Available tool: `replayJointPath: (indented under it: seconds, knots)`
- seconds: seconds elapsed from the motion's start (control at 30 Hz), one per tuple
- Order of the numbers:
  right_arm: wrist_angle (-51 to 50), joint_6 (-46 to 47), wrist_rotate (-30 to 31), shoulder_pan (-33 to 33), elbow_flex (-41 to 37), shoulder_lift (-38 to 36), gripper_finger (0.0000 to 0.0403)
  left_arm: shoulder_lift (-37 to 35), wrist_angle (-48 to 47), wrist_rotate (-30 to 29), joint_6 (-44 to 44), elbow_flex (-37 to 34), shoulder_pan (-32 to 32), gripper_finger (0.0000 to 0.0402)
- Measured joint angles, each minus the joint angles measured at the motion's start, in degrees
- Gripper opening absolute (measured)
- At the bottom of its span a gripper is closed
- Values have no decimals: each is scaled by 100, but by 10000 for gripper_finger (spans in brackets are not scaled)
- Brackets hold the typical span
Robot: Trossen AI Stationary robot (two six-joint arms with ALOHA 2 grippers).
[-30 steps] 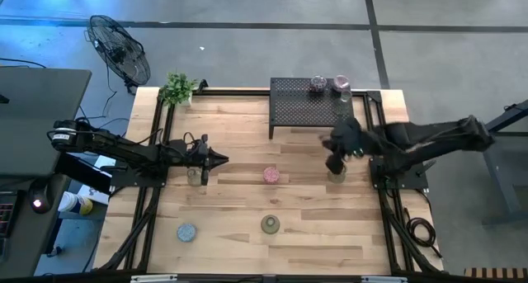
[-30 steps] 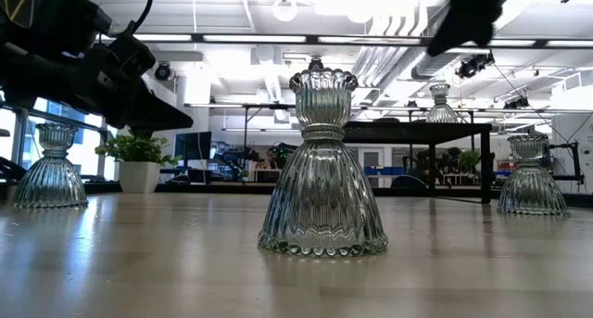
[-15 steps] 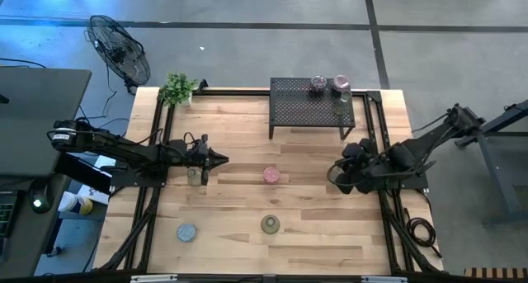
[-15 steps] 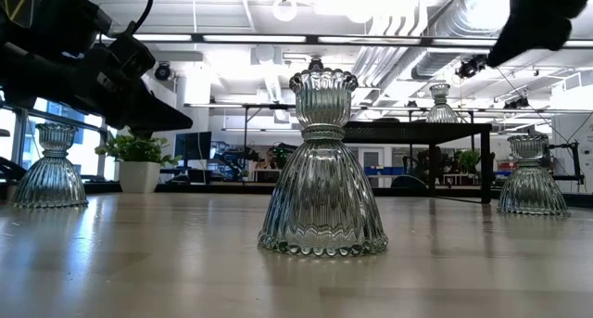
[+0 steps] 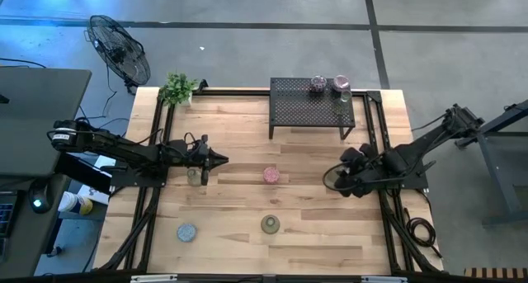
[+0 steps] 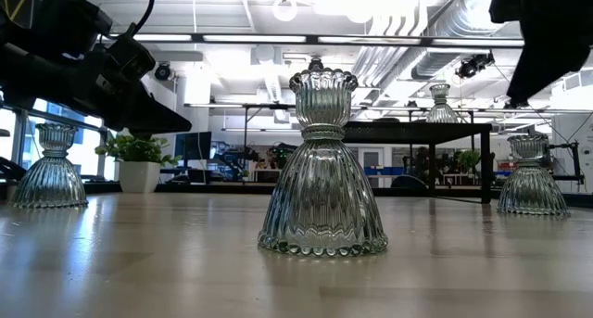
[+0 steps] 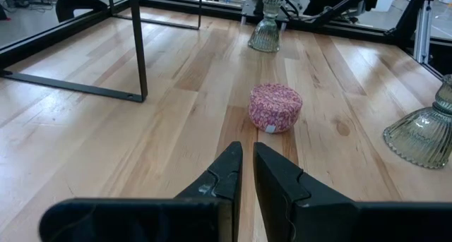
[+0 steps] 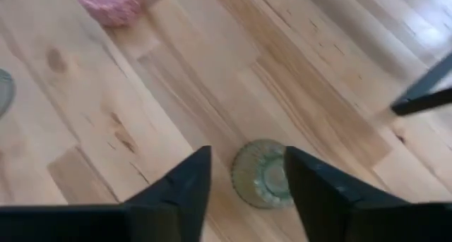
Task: Pick & Place candle stick holders
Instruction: Put the green glass candle holder on the shelf
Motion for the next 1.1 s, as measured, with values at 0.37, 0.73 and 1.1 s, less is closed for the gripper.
replayJointPath:
  seconds: [0.37,0.73,1.1]
  knots:
    - [-474,240,-32,-394,1,15,293,0,0,-1,50,0,-1,34]
    - [787,-183,-705,-848,-1095,114,292,0,0,92,109,7,-1,34]
    - [1045,-391,-554,-848,-1139,113,223,0,0,90,131,7,0,34]
